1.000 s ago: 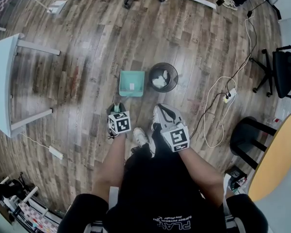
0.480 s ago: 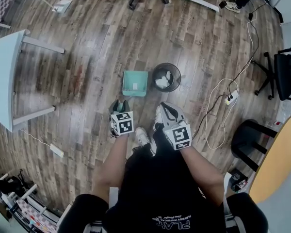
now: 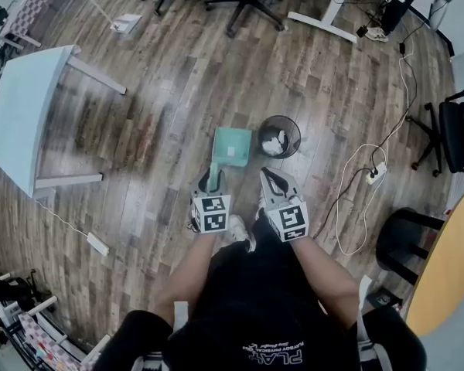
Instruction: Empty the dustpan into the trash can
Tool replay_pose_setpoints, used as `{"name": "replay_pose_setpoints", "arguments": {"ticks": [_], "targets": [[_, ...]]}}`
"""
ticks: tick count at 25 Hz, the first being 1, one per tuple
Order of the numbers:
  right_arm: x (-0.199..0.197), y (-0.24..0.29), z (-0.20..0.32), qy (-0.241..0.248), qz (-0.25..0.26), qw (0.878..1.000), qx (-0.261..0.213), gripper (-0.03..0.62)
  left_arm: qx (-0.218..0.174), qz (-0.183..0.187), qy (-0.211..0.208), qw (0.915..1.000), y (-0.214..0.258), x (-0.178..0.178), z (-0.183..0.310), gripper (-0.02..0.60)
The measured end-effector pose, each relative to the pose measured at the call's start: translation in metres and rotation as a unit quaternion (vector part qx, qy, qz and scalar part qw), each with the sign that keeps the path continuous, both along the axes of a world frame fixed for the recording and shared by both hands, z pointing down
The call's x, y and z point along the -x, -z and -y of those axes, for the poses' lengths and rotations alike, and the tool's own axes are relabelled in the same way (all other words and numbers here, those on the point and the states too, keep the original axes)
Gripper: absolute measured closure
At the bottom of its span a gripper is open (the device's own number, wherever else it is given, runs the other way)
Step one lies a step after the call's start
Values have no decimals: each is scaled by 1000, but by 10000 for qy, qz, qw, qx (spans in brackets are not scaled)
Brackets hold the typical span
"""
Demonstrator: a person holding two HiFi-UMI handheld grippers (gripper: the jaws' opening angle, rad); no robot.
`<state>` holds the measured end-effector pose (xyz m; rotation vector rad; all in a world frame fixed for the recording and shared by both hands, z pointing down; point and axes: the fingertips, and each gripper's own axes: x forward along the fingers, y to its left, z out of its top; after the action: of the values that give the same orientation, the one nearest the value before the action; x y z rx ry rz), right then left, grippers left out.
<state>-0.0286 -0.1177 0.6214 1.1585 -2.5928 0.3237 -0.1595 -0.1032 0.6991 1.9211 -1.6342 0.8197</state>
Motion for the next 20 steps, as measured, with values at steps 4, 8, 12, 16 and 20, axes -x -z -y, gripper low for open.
{"name": "replay_pose_setpoints", "arguments": {"ticks": [4,8,12,16,20], "targets": [[11,28,-23,106,9,9995,-295,571,-325,-26,-194,9993,31,0,-15,503],[16,48,-49,117,-13,9987,-495,571,-578,-158,-467,9971,65,1,-27,558],[14,55,-73,38,-96,9983,-575,571,-879,-453,-635,9931,96,-2,-45,557],[10,73,-85,-125,-130,9968,-784,571,-1134,-540,-717,9895,114,0,-61,557],[2,99,-90,-324,-222,9936,-1063,571,-1287,-564,-706,9876,129,2,-73,557]]}}
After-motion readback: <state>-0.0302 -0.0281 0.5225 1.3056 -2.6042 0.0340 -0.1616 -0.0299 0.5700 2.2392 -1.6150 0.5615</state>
